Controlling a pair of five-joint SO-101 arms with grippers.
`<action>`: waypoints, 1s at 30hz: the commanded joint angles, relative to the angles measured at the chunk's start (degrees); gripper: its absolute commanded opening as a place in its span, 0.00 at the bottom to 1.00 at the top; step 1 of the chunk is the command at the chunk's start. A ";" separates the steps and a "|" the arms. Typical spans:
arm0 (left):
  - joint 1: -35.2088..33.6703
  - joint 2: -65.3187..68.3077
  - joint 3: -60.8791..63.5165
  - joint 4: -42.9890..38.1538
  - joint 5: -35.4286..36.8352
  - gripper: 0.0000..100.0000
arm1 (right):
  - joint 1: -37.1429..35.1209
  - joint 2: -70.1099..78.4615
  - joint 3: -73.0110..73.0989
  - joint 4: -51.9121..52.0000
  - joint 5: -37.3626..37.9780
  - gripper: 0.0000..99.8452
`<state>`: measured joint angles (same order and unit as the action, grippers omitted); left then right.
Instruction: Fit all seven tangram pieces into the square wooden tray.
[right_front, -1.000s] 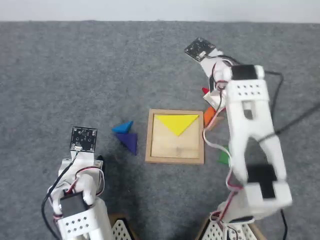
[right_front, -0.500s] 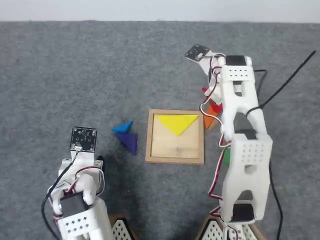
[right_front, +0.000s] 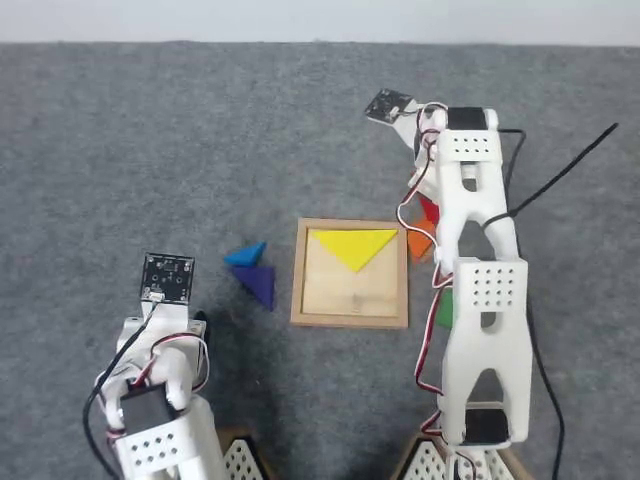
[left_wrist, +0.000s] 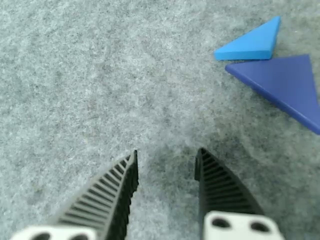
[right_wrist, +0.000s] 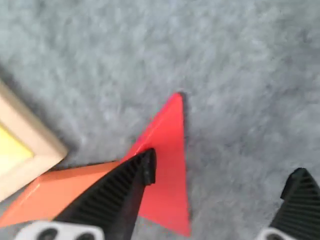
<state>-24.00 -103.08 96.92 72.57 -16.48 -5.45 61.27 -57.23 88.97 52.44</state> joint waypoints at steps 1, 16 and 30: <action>0.00 -1.05 -0.40 0.26 -0.88 0.19 | 2.68 3.21 -0.97 6.20 1.23 0.41; 0.00 -1.05 -0.40 0.26 -0.88 0.19 | 7.78 2.95 -2.64 13.76 11.78 0.41; 0.00 -1.05 -0.40 0.26 -0.88 0.19 | 3.30 -3.47 8.79 13.93 15.74 0.42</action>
<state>-24.00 -103.08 96.92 72.57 -16.48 -0.79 61.27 -53.01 100.48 67.38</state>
